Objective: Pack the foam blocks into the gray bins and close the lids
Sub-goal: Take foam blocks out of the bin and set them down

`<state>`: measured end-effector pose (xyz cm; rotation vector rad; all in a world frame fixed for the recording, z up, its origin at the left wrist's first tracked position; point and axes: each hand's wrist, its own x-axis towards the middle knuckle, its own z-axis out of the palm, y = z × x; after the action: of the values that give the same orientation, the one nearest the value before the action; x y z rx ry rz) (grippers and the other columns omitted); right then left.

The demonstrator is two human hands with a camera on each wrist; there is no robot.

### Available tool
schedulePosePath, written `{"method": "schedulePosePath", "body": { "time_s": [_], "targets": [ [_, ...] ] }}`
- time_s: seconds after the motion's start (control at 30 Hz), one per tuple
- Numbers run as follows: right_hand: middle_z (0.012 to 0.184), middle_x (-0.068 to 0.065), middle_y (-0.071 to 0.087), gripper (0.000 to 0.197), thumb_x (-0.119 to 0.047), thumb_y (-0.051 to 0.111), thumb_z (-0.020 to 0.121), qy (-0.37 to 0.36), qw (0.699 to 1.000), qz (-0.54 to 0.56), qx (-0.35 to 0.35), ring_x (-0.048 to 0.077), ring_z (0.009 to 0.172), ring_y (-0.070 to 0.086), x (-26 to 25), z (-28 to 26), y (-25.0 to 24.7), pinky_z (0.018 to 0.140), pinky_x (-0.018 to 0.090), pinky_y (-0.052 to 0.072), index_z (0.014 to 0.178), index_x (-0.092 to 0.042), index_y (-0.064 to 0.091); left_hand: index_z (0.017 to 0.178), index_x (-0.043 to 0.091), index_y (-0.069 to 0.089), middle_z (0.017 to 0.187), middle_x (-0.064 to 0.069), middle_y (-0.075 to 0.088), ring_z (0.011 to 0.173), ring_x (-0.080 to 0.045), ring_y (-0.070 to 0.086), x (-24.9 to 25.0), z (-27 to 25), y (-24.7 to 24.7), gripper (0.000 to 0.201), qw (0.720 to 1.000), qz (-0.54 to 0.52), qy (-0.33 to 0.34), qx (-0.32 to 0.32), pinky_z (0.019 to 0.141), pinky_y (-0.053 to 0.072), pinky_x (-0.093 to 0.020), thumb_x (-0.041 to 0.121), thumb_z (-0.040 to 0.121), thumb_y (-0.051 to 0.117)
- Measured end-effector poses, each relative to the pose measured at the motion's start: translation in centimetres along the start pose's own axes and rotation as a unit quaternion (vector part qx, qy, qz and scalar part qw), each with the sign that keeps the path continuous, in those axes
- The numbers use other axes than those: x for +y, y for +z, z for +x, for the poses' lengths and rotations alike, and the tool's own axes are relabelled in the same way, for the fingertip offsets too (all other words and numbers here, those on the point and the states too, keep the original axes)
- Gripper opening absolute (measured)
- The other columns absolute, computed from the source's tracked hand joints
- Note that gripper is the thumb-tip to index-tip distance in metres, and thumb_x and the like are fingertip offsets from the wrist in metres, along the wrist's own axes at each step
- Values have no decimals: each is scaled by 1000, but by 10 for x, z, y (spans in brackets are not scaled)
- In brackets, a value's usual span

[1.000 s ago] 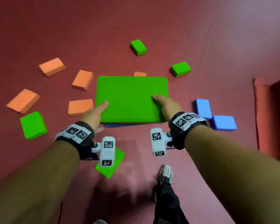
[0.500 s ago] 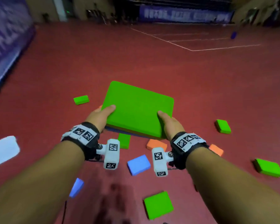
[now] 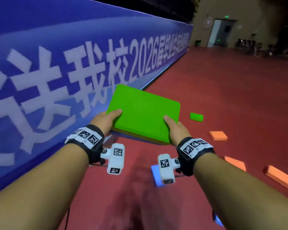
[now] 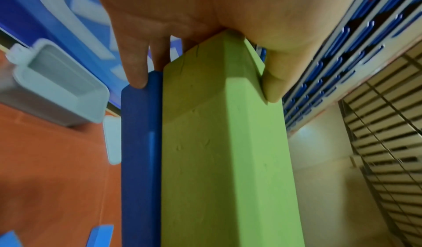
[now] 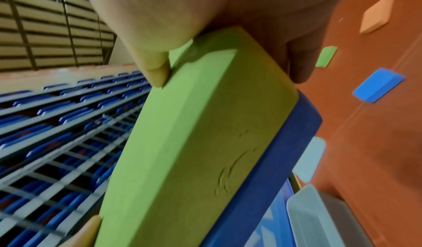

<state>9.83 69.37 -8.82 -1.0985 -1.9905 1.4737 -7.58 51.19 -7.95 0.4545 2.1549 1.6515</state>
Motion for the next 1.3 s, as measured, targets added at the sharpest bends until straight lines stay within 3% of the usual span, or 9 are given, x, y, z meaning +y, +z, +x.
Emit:
{"method": "schedulePosePath", "body": {
  "time_s": [0.13, 0.27, 0.4, 0.53, 0.73, 0.83, 0.9, 1.0, 1.3],
  "targets": [
    [107, 5, 64, 48, -52, 56, 90, -29, 998, -5, -57, 23, 94, 60, -46, -8, 121, 78, 28, 39, 119, -13, 62, 79, 22, 63, 100, -4, 68, 98, -25, 63, -32, 2, -122, 37, 998, -22, -23, 54, 98, 48, -47, 57, 72, 69],
    [102, 4, 64, 34, -42, 57, 94, -57, 990, -6, -125, 20, 90, 59, -84, -21, 262, 78, 24, 38, 111, -14, 64, 88, 28, 69, 101, -1, 73, 96, -24, 67, -75, 5, -252, 52, 993, -5, -40, 112, 93, 52, -47, 68, 56, 67],
    [108, 2, 62, 39, -41, 53, 96, -75, 970, -40, -228, 18, 96, 57, -97, -44, 401, 76, 20, 36, 120, -12, 62, 89, 25, 63, 106, -5, 69, 80, -14, 61, -128, -4, -369, 16, 981, -15, -74, 180, 83, 48, -34, 41, 87, 65],
    [115, 3, 66, 46, -49, 55, 93, -76, 946, -76, -306, 18, 97, 61, -101, -54, 501, 84, 26, 40, 120, -13, 62, 96, 28, 65, 112, -3, 69, 98, -23, 64, -180, -10, -441, 38, 963, -27, -128, 234, 96, 49, -42, 56, 71, 68],
    [117, 3, 64, 61, -59, 59, 83, -75, 923, -100, -365, 23, 103, 61, -115, -36, 603, 91, 31, 43, 123, -13, 61, 102, 27, 65, 102, -3, 70, 92, -20, 63, -220, 4, -492, 43, 938, -54, -150, 308, 86, 48, -34, 57, 70, 65],
    [137, 6, 55, 53, -48, 55, 93, -101, 891, -136, -421, 22, 121, 53, -126, -24, 649, 102, 32, 37, 132, -13, 52, 129, 24, 55, 126, -2, 63, 112, -21, 61, -239, 20, -513, 83, 911, -24, -182, 369, 99, 46, -37, 71, 62, 70],
    [155, 5, 35, 72, -51, 52, 94, -118, 866, -179, -451, 21, 140, 36, -134, -16, 678, 111, 32, 25, 149, -10, 32, 151, 24, 29, 154, -6, 36, 141, -23, 34, -239, 29, -522, 107, 892, 34, -229, 387, 116, 28, -42, 72, 64, 69],
    [157, 5, 29, 74, -50, 51, 95, -153, 835, -210, -486, 19, 143, 30, -143, -8, 709, 111, 30, 24, 153, -13, 24, 155, 21, 11, 162, -5, 14, 150, -18, 11, -240, 40, -527, 102, 886, 66, -254, 383, 121, 14, -38, 58, 78, 66],
    [150, 0, 43, 67, -51, 53, 92, -201, 750, -269, -570, 17, 136, 41, -122, -4, 739, 114, 33, 29, 148, -18, 37, 152, 19, 25, 152, -5, 39, 134, -18, 42, -254, 70, -510, 75, 882, 22, -250, 399, 113, 33, -36, 39, 91, 62]
  ]
}}
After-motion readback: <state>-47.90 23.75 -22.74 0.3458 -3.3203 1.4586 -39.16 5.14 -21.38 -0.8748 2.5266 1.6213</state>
